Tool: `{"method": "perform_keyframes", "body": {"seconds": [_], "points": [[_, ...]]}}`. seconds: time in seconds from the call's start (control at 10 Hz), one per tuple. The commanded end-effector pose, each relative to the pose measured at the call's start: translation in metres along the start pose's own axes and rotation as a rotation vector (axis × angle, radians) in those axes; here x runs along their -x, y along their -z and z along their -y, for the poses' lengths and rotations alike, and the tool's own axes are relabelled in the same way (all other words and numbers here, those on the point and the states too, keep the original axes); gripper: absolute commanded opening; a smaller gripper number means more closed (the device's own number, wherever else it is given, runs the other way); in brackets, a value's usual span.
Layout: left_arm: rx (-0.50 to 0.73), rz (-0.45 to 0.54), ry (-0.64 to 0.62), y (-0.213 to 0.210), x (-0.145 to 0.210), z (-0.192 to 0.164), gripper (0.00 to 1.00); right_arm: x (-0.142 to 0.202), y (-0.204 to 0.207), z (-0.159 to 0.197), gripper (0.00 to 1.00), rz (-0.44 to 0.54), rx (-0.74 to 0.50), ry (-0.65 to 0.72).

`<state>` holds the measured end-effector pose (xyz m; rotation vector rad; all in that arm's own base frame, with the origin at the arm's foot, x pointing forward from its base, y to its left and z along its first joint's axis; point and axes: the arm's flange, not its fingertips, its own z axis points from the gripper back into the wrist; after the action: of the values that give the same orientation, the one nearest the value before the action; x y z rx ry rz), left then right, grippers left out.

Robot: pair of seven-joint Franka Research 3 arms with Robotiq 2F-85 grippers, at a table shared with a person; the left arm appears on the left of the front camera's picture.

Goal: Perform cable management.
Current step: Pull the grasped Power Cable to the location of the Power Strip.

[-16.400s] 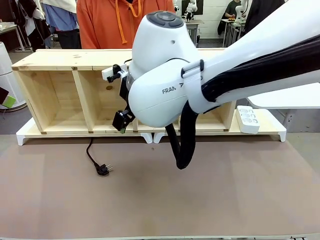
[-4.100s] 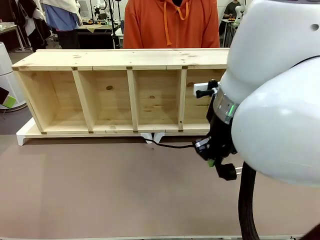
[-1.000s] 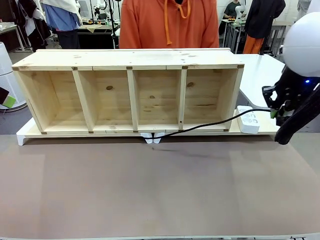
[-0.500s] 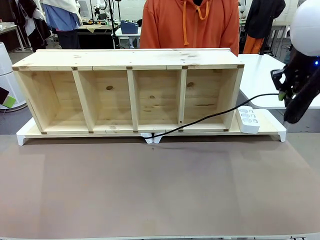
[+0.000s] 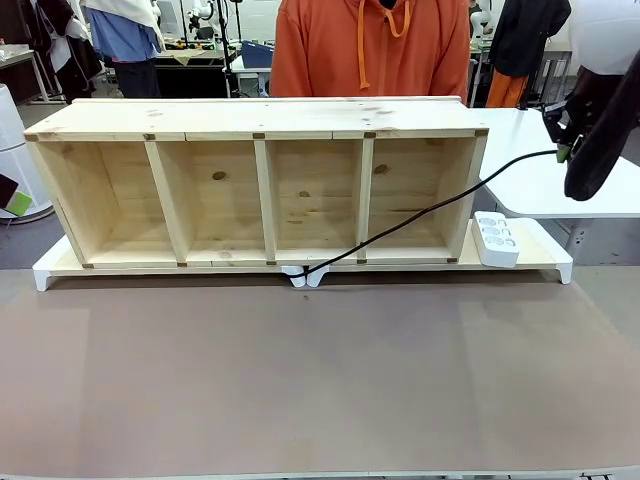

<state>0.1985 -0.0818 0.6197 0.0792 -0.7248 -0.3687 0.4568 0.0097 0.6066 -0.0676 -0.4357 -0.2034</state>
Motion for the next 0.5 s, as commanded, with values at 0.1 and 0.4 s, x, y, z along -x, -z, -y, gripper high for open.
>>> {"method": "perform_keyframes", "body": {"seconds": [0.1,0.4], "points": [[0.01,0.01,0.002,0.0,-0.002,0.0,1.0,-0.033,0.012,-0.003,0.15,0.047,0.014,-0.013],[0.01,0.01,0.002,0.0,-0.002,0.0,1.0,-0.054,0.036,-0.021,0.15,0.06,-0.01,-0.025]]}}
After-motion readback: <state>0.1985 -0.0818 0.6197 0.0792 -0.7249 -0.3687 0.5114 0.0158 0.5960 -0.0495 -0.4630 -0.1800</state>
